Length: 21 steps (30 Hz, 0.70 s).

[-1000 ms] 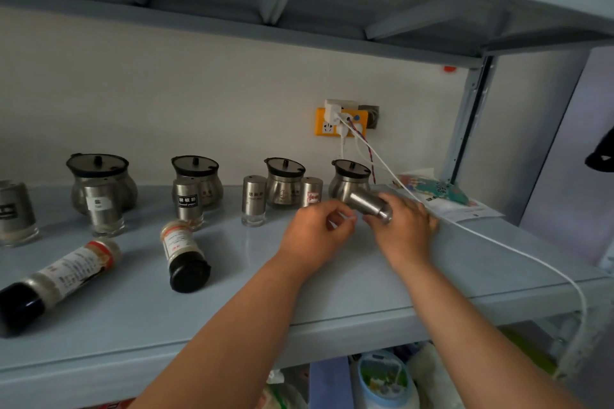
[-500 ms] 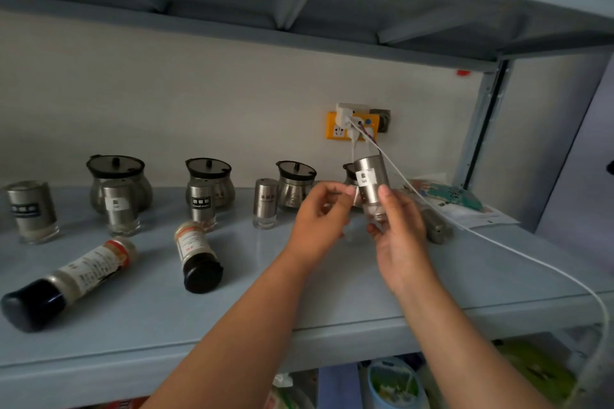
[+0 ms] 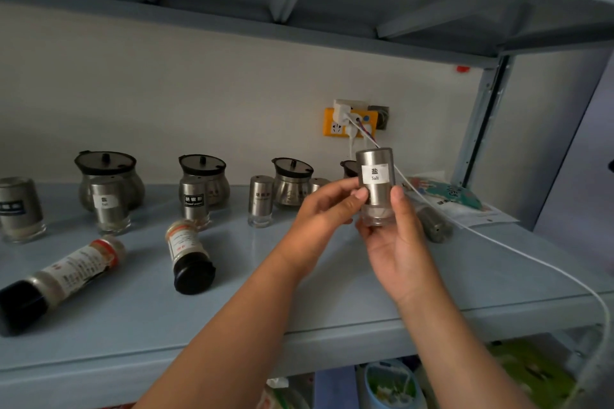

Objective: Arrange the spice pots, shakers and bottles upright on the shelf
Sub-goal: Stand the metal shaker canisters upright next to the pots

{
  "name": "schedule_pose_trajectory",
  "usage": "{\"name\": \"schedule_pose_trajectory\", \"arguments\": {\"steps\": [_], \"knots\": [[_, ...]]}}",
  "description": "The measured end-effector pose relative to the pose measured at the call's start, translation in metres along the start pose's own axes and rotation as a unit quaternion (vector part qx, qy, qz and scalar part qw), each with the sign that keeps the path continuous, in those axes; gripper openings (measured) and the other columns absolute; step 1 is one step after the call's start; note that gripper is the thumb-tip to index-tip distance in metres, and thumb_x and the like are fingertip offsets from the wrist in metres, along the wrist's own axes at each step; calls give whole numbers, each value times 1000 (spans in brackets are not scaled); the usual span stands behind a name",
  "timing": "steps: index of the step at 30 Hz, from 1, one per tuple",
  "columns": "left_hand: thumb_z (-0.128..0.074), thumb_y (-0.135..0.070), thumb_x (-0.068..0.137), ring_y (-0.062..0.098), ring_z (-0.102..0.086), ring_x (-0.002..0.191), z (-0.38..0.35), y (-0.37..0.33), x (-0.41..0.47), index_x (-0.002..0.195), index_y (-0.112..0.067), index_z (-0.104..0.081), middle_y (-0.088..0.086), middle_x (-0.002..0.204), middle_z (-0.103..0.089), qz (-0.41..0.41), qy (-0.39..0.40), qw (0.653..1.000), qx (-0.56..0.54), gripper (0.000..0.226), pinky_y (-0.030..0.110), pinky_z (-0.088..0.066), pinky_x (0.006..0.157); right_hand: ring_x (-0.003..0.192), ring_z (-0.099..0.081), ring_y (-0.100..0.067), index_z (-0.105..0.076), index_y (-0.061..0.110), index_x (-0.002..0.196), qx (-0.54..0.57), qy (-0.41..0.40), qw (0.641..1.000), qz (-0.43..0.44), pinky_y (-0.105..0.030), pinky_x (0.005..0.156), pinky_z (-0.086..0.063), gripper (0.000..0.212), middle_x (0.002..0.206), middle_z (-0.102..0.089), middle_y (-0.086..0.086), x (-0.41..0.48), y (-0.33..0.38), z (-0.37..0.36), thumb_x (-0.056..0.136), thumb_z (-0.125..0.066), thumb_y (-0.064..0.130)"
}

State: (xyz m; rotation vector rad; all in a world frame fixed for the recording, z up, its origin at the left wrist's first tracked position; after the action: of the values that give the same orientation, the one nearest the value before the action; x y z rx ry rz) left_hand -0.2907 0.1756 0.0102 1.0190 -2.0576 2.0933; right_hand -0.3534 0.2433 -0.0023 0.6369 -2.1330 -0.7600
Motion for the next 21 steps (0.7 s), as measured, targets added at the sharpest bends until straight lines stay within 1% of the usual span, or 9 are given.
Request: {"name": "schedule_pose_trajectory", "arguments": {"steps": [2,3,7,9,11,13,16,19,21], "knots": [[-56,-26,83,18,-62,104,-2,-2,0,118,-6,-62,9,109,-67,-11,10,1000,-17,41,31,-49,89,94,-61,-15,-65,17,110,8,19,1000,-8,-22,73,-52,55,105,-64,-8,-1,-1,-4,67,-74,51],[-57,-25,83,18,-63,103,-2,-4,-1,118,-5,-62,9,108,-67,-17,11,1000,-24,40,30,-50,90,95,-60,-17,-65,17,110,9,24,1000,-12,-23,73,-50,55,105,-63,-9,-1,-1,-6,68,-73,52],[-59,-19,80,11,-65,94,-2,-7,0,113,-5,-63,3,98,-70,-30,8,999,-41,36,19,-51,82,91,-62,-13,-65,17,112,32,33,999,-19,-21,69,-51,57,105,-65,-8,-2,-2,-8,68,-73,51],[-62,-16,80,8,-66,91,-2,-7,0,112,-6,-64,-1,94,-71,-30,6,999,-44,33,17,-51,80,90,-62,-12,-65,17,112,32,33,999,-16,-20,68,-51,56,105,-65,-7,-2,-1,-7,69,-72,51],[-65,-16,82,7,-67,91,-2,-7,-1,114,-4,-63,0,95,-71,-29,5,999,-43,34,16,-51,81,87,-62,-12,-65,17,111,30,28,999,-15,-20,67,-51,56,103,-65,-7,-2,-1,-6,67,-73,51],[-61,-14,83,6,-67,90,-2,-9,-1,115,-2,-63,1,95,-71,-27,-4,999,-43,34,15,-51,81,86,-62,-11,-65,18,110,27,19,999,-16,-20,66,-51,58,103,-65,-6,-1,-2,-5,65,-75,52],[-59,-9,86,3,-67,86,0,-7,-1,112,-5,-65,-2,92,-72,-22,-20,999,-36,26,12,-50,76,86,-63,-10,-66,18,110,14,5,1000,-15,-20,67,-51,58,104,-66,-6,0,-3,-1,64,-75,53],[-60,-11,86,3,-67,87,3,-5,-1,114,-5,-64,3,98,-70,-15,-42,999,-25,29,10,-50,73,85,-64,-10,-64,17,110,-8,-5,1000,-10,-21,67,-51,58,102,-67,-6,0,-2,1,64,-75,51],[-61,-12,86,5,-66,90,7,-3,-1,117,-5,-63,6,103,-70,-11,-59,998,-24,31,11,-51,74,84,-64,-12,-61,15,107,-33,-13,999,-3,-23,67,-51,56,100,-67,-7,0,0,1,64,-78,46]]}}
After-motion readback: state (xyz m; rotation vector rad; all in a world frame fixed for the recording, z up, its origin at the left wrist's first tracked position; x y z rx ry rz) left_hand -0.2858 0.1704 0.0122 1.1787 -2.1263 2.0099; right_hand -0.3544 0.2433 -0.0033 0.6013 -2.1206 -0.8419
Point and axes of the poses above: each hand's wrist, its own x-axis towards the middle knuckle, its own z-axis out of the back of the hand, y = z × x, the point moved 9 cm from there along x, towards the middle knuckle
